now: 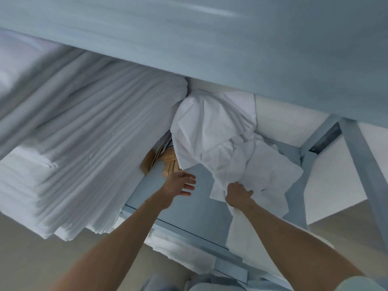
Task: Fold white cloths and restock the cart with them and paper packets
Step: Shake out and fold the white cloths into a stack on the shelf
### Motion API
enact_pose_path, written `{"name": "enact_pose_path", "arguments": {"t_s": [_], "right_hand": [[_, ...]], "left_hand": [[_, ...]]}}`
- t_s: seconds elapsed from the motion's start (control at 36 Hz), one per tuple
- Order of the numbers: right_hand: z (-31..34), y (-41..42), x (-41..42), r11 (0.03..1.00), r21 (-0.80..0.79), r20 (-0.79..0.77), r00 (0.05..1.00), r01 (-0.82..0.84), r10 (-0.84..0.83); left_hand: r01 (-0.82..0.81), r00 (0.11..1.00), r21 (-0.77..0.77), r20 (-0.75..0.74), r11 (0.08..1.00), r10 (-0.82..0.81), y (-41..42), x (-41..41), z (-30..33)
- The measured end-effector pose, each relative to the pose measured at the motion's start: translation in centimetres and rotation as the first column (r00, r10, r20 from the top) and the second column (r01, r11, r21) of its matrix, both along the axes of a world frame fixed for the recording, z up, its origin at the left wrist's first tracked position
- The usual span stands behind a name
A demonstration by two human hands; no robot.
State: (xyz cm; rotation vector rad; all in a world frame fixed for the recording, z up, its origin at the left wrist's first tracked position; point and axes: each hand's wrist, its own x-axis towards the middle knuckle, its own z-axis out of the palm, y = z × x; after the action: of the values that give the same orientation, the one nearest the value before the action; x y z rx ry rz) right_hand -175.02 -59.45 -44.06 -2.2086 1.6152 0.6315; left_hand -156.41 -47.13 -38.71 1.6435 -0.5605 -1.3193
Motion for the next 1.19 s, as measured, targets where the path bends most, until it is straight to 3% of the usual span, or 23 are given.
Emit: {"name": "enact_pose_path", "arguments": {"t_s": [0.08,0.14,0.22,0.31,0.36,0.47,0.58,0.64,0.75,0.89,0.94,1.0,1.08,1.14,1.19], "right_hand": [[0.7,-0.7,-0.6,0.998,-0.01,0.037,0.998,0.055,-0.054],[1.5,-1.0,-0.6,0.986,-0.009,0.162,0.973,0.169,-0.166],[3.0,-1.0,-0.6,0.914,-0.149,0.342,0.887,0.378,-0.311],[4.5,-1.1,-1.1,0.831,-0.127,0.534,0.744,0.542,-0.403],[5.7,-1.0,-1.2,0.766,-0.032,0.692,0.567,0.642,-0.446],[9.7,-0.9,0.0,0.6,0.234,0.876,0.102,0.765,-0.472],[15.2,-0.4,1.8,0.555,0.609,0.793,-0.414,0.567,-0.447],[17.6,0.8,2.7,0.615,0.684,0.715,-0.527,0.392,-0.459],[21.5,4.8,4.9,0.764,0.643,0.662,-0.541,0.054,-0.519],[23.0,10.7,6.2,0.799,0.568,0.713,-0.365,-0.199,-0.598],[22.7,13.4,5.8,0.797,0.546,0.762,-0.242,-0.26,-0.601],[22.0,16.1,4.8,0.774,0.532,0.794,-0.115,-0.342,-0.597],[21.1,19.7,3.1,0.717,0.564,0.806,0.083,-0.411,-0.586],[20.5,21.5,1.9,0.693,0.587,0.797,0.149,-0.419,-0.585],[20.2,22.9,0.8,0.686,0.612,0.778,0.149,-0.393,-0.61]], "left_hand": [[0.038,0.999,0.015,-0.006,0.999,-0.038,0.9,0.3,-0.4],[0.054,0.998,0.021,-0.013,0.998,-0.054,1.5,0.5,-0.5],[0.071,0.997,0.026,-0.024,0.997,-0.071,2.3,0.6,-0.2],[0.098,0.995,0.028,-0.039,0.995,-0.097,3.4,0.7,0.2],[0.117,0.992,0.027,-0.043,0.993,-0.116,4.3,0.9,0.5],[0.178,0.983,0.031,-0.047,0.984,-0.177,6.2,1.7,1.0],[0.182,0.981,0.03,-0.072,0.983,-0.179,7.9,2.8,1.7],[0.147,0.982,0.019,-0.124,0.989,-0.144,8.6,3.2,2.1],[0.014,0.934,0.005,-0.356,1.0,-0.012,9.4,3.5,3.6],[-0.208,0.684,-0.059,-0.722,0.976,0.102,9.5,3.4,5.4],[-0.219,0.65,-0.145,-0.759,0.965,0.034,9.6,3.1,6.6],[-0.217,0.695,-0.186,-0.719,0.958,0.018,10.0,2.5,8.0],[-0.29,0.701,-0.1,-0.699,0.952,0.141,10.4,1.7,9.1],[-0.281,0.693,-0.116,-0.712,0.953,0.118,11.3,1.2,9.5],[-0.245,0.68,-0.181,-0.732,0.952,0.036,12.1,0.5,10.2]]}}
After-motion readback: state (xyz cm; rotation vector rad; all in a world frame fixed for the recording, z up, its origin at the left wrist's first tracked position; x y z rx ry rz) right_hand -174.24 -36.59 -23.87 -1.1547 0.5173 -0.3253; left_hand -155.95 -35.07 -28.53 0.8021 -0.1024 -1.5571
